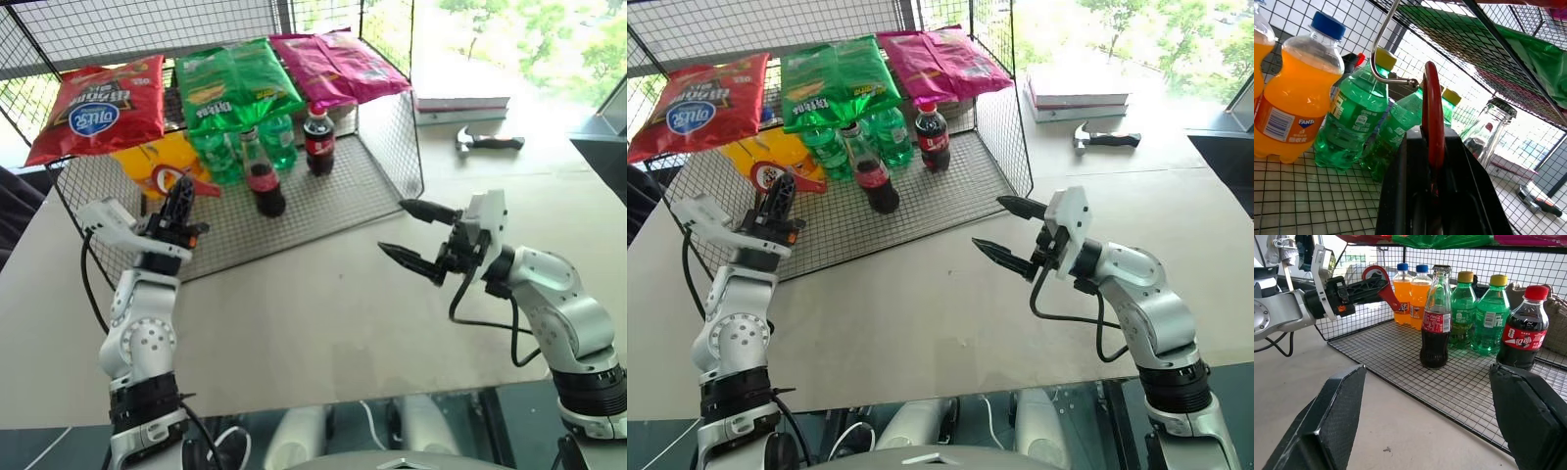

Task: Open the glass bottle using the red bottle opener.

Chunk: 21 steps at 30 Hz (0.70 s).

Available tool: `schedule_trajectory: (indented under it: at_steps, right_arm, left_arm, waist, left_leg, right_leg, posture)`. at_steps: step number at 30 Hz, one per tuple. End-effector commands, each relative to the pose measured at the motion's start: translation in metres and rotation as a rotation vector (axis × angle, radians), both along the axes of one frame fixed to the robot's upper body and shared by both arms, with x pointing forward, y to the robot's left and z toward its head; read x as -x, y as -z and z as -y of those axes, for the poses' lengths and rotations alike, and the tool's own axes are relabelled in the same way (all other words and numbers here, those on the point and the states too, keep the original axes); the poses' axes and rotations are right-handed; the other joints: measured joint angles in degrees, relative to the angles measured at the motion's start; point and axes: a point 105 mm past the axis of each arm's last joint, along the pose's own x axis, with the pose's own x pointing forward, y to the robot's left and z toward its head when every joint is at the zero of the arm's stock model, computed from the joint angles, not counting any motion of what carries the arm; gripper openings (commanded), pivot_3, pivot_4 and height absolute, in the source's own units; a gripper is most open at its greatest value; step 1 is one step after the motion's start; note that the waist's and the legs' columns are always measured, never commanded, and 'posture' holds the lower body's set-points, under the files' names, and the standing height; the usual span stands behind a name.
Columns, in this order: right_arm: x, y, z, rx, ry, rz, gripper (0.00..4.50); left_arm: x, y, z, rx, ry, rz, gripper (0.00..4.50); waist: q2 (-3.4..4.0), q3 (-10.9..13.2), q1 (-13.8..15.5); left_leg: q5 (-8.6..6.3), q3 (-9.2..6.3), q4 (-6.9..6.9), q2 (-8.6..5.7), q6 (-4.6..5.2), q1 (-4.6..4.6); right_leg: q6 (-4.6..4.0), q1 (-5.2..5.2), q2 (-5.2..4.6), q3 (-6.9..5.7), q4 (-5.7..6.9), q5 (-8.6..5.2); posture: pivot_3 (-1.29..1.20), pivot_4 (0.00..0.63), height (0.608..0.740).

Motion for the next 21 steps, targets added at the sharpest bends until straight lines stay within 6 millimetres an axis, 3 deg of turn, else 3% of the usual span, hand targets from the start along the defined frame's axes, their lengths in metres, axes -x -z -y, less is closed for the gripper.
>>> schedule_trajectory:
  at_steps: [1, 5, 13, 16, 21]
  right_arm:
    - [0.002, -0.014, -0.002, -0.013, 0.001, 0.063, 4.07]
    - [0.002, -0.006, -0.001, 0.043, 0.005, 0.007, 4.07]
    - [0.006, 0.02, 0.001, 0.094, 0.047, -0.116, 4.07]
    - [0.0, 0.033, -0.005, 0.122, 0.081, -0.173, 4.07]
    - [-0.001, 0.037, -0.01, 0.127, 0.064, -0.263, 4.07]
  left_arm:
    - [0.005, -0.021, 0.006, 0.004, 0.047, 0.088, 0.05]
    - [0.011, -0.023, 0.017, 0.045, 0.151, 0.098, 0.05]
    - [0.033, -0.011, 0.059, 0.081, 0.573, -0.005, 0.05]
    - [0.032, -0.006, 0.09, 0.081, 0.744, -0.048, 0.05]
    - [0.028, -0.001, 0.13, 0.1, 0.898, -0.064, 0.05]
  waist:
    - [0.0, 0.0, 0.02]
    - [0.0, 0.0, 0.03]
    - [-0.01, 0.01, -0.12]
    - [-0.01, 0.0, 0.0]
    - [-0.02, 0.01, -0.04]
  left_leg:
    - [0.0, 0.0, 0.0, 0.0, 0.0, 0.0]
    - [0.01, 0.0, 0.0, 0.0, -0.01, 0.0]
    - [0.01, -0.01, 0.0, 0.03, 0.0, -0.01]
    - [0.02, -0.01, 0.03, 0.01, 0.0, 0.02]
    - [0.04, -0.02, 0.21, 0.0, -0.04, -0.02]
  right_leg:
    - [0.0, 0.0, 0.0, 0.0, 0.0, 0.0]
    - [0.0, 0.0, 0.0, 0.0, 0.0, 0.0]
    - [-0.01, 0.0, 0.03, 0.0, 0.0, -0.01]
    - [-0.01, 0.04, 0.03, 0.0, 0.01, -0.01]
    - [-0.01, 0.07, 0.06, 0.0, 0.04, -0.01]
  posture:
    - [0.0, 0.15, 0.74]
    - [0.0, 0.15, 0.74]
    - [0.0, 0.15, 0.74]
    - [0.0, 0.15, 0.74]
    - [0.0, 0.15, 0.74]
